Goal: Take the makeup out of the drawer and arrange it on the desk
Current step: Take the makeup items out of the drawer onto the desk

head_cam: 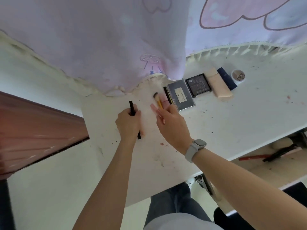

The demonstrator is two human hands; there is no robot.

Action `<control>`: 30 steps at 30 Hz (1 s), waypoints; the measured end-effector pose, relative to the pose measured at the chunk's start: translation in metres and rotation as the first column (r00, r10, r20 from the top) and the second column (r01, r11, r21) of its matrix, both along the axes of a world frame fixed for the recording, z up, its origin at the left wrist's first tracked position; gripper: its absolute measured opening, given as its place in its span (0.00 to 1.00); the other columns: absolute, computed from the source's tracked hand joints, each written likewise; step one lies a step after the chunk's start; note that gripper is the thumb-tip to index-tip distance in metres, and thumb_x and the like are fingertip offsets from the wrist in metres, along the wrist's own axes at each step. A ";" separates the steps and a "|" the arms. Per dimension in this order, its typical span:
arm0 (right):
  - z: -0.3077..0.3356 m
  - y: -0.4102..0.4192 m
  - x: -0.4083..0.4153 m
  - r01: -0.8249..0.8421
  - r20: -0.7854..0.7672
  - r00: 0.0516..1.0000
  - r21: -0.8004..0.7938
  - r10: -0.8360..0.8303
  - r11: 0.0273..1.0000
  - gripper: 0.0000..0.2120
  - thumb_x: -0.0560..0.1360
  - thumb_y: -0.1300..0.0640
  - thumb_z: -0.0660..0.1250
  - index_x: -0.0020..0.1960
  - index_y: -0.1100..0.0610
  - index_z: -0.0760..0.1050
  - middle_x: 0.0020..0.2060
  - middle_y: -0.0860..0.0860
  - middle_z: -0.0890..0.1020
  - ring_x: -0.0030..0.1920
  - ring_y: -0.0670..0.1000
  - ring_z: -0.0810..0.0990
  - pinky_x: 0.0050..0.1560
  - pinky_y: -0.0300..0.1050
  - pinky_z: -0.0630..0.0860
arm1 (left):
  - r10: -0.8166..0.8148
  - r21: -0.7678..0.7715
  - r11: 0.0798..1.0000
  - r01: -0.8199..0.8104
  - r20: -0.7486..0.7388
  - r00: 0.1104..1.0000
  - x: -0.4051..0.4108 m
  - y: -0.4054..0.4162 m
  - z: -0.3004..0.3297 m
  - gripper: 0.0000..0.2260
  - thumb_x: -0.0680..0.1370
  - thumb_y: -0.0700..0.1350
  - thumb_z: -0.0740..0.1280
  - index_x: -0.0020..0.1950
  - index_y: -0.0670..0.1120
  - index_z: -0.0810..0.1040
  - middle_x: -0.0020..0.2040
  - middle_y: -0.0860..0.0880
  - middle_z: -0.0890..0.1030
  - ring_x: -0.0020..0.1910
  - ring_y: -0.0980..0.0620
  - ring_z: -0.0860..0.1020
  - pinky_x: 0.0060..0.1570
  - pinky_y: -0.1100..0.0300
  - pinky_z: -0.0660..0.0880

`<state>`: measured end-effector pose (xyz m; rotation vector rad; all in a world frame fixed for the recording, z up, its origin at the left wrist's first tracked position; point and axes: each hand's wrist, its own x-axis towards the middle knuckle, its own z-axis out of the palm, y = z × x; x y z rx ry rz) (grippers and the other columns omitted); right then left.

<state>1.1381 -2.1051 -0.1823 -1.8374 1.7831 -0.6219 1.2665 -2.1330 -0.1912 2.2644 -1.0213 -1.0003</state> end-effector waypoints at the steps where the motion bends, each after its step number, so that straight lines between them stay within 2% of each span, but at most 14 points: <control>1: -0.001 -0.004 0.004 -0.045 -0.053 0.998 -0.009 0.044 0.999 0.12 0.77 0.62 0.60 0.58 0.60 0.77 0.58 0.59 0.74 0.37 0.47 0.69 0.35 0.46 0.76 | -0.011 0.003 1.000 0.011 0.017 1.000 -0.001 -0.003 0.000 0.07 0.77 0.48 0.65 0.41 0.47 0.75 0.32 0.55 0.74 0.31 0.57 0.71 0.28 0.68 0.63; 2: -0.001 -0.007 0.008 -0.083 -0.093 0.992 -0.005 0.082 0.997 0.14 0.76 0.64 0.60 0.60 0.60 0.76 0.59 0.60 0.74 0.38 0.48 0.72 0.34 0.47 0.76 | -0.016 0.008 1.000 0.016 0.030 0.999 -0.002 -0.004 0.001 0.06 0.77 0.49 0.65 0.43 0.48 0.76 0.35 0.55 0.76 0.33 0.56 0.72 0.29 0.67 0.63; 4: -0.001 -0.011 0.015 -0.134 -0.141 0.981 0.012 0.134 0.991 0.15 0.73 0.69 0.62 0.60 0.63 0.75 0.48 0.62 0.77 0.34 0.58 0.76 0.27 0.45 0.73 | -0.012 0.024 1.000 0.011 0.044 0.999 -0.002 -0.007 0.003 0.08 0.76 0.50 0.65 0.48 0.47 0.78 0.40 0.52 0.79 0.39 0.51 0.76 0.32 0.63 0.66; 6: -0.004 -0.011 0.020 -0.145 -0.199 0.969 0.016 0.146 0.989 0.17 0.71 0.70 0.64 0.60 0.65 0.74 0.40 0.61 0.77 0.29 0.60 0.75 0.23 0.40 0.63 | 0.005 0.034 0.999 -0.006 0.042 0.999 0.000 -0.009 0.005 0.12 0.76 0.51 0.65 0.54 0.46 0.78 0.46 0.50 0.81 0.48 0.49 0.79 0.39 0.62 0.69; 8: -0.009 -0.012 0.022 -0.158 -0.250 0.954 0.046 0.164 0.986 0.19 0.73 0.68 0.62 0.64 0.63 0.70 0.45 0.58 0.78 0.32 0.59 0.76 0.24 0.41 0.60 | 0.013 0.030 0.999 -0.012 -0.010 1.000 0.004 -0.009 0.005 0.16 0.76 0.48 0.65 0.63 0.44 0.75 0.56 0.48 0.79 0.55 0.49 0.77 0.48 0.63 0.69; 11: -0.011 -0.010 0.022 -0.195 -0.191 0.961 0.042 0.199 0.980 0.15 0.75 0.67 0.60 0.61 0.61 0.71 0.50 0.56 0.77 0.31 0.59 0.76 0.22 0.45 0.67 | -0.061 -0.026 0.998 0.059 -0.083 0.995 0.012 -0.001 0.005 0.19 0.76 0.43 0.65 0.67 0.44 0.71 0.62 0.46 0.74 0.52 0.48 0.78 0.58 0.55 0.73; 13: -0.010 -0.010 0.024 -0.191 -0.164 0.967 0.047 0.196 0.980 0.10 0.77 0.63 0.59 0.57 0.63 0.72 0.48 0.58 0.77 0.31 0.60 0.76 0.24 0.48 0.71 | -0.143 -0.044 0.989 0.140 -0.076 0.987 0.015 0.007 0.003 0.18 0.77 0.42 0.64 0.67 0.45 0.70 0.62 0.46 0.73 0.50 0.48 0.78 0.58 0.52 0.74; 14: -0.011 -0.011 0.024 -0.182 -0.176 0.966 0.063 0.190 0.981 0.10 0.79 0.61 0.58 0.58 0.62 0.71 0.48 0.58 0.77 0.32 0.60 0.76 0.27 0.49 0.72 | -0.184 -0.046 0.982 0.181 -0.068 0.981 0.016 0.010 0.001 0.19 0.77 0.41 0.65 0.67 0.45 0.70 0.62 0.46 0.72 0.49 0.49 0.78 0.57 0.55 0.73; 17: -0.019 -0.015 0.026 -0.153 -0.280 0.941 0.155 0.191 0.976 0.09 0.79 0.60 0.55 0.58 0.60 0.69 0.51 0.56 0.76 0.38 0.57 0.77 0.31 0.45 0.69 | -0.301 -0.047 0.953 0.300 -0.017 0.953 0.017 0.020 -0.004 0.20 0.76 0.42 0.66 0.67 0.46 0.71 0.59 0.49 0.71 0.45 0.55 0.76 0.48 0.74 0.66; 20: -0.022 -0.012 0.026 -0.176 -0.269 0.938 0.173 0.219 0.969 0.12 0.79 0.64 0.55 0.60 0.61 0.68 0.56 0.56 0.74 0.42 0.56 0.77 0.33 0.41 0.65 | -0.356 -0.066 0.932 0.355 0.006 0.935 0.016 0.026 -0.006 0.21 0.75 0.41 0.67 0.68 0.45 0.70 0.54 0.53 0.66 0.38 0.60 0.73 0.40 0.84 0.62; 22: -0.018 -0.008 0.023 -0.217 -0.258 0.933 0.150 0.250 0.965 0.15 0.75 0.68 0.58 0.61 0.64 0.70 0.54 0.59 0.75 0.43 0.59 0.76 0.33 0.42 0.66 | -0.366 -0.076 0.927 0.366 0.010 0.930 0.016 0.027 -0.005 0.22 0.75 0.40 0.67 0.69 0.44 0.69 0.56 0.51 0.67 0.37 0.62 0.72 0.39 0.86 0.61; 25: -0.010 -0.001 0.015 -0.235 -0.336 0.916 -0.002 0.220 0.972 0.19 0.64 0.73 0.64 0.54 0.64 0.76 0.48 0.61 0.78 0.43 0.61 0.77 0.35 0.46 0.70 | -0.381 -0.085 0.921 0.380 0.005 0.925 0.016 0.027 -0.006 0.23 0.75 0.38 0.67 0.70 0.43 0.68 0.61 0.47 0.69 0.41 0.58 0.72 0.40 0.87 0.61; 28: -0.009 0.006 0.011 -0.288 -0.390 0.884 -0.025 0.256 0.957 0.23 0.64 0.72 0.65 0.58 0.63 0.76 0.55 0.61 0.79 0.55 0.61 0.78 0.47 0.52 0.75 | -0.388 -0.090 0.918 0.387 0.005 0.922 0.015 0.026 -0.007 0.24 0.75 0.37 0.67 0.70 0.42 0.67 0.60 0.47 0.69 0.43 0.58 0.71 0.41 0.86 0.61; 30: -0.008 0.008 0.010 -0.310 -0.380 0.881 -0.011 0.282 0.951 0.24 0.65 0.71 0.66 0.61 0.65 0.74 0.57 0.61 0.79 0.59 0.60 0.77 0.53 0.52 0.75 | -0.391 -0.096 0.916 0.390 0.011 0.920 0.012 0.024 -0.008 0.23 0.75 0.38 0.67 0.70 0.42 0.68 0.60 0.47 0.69 0.43 0.58 0.71 0.41 0.87 0.61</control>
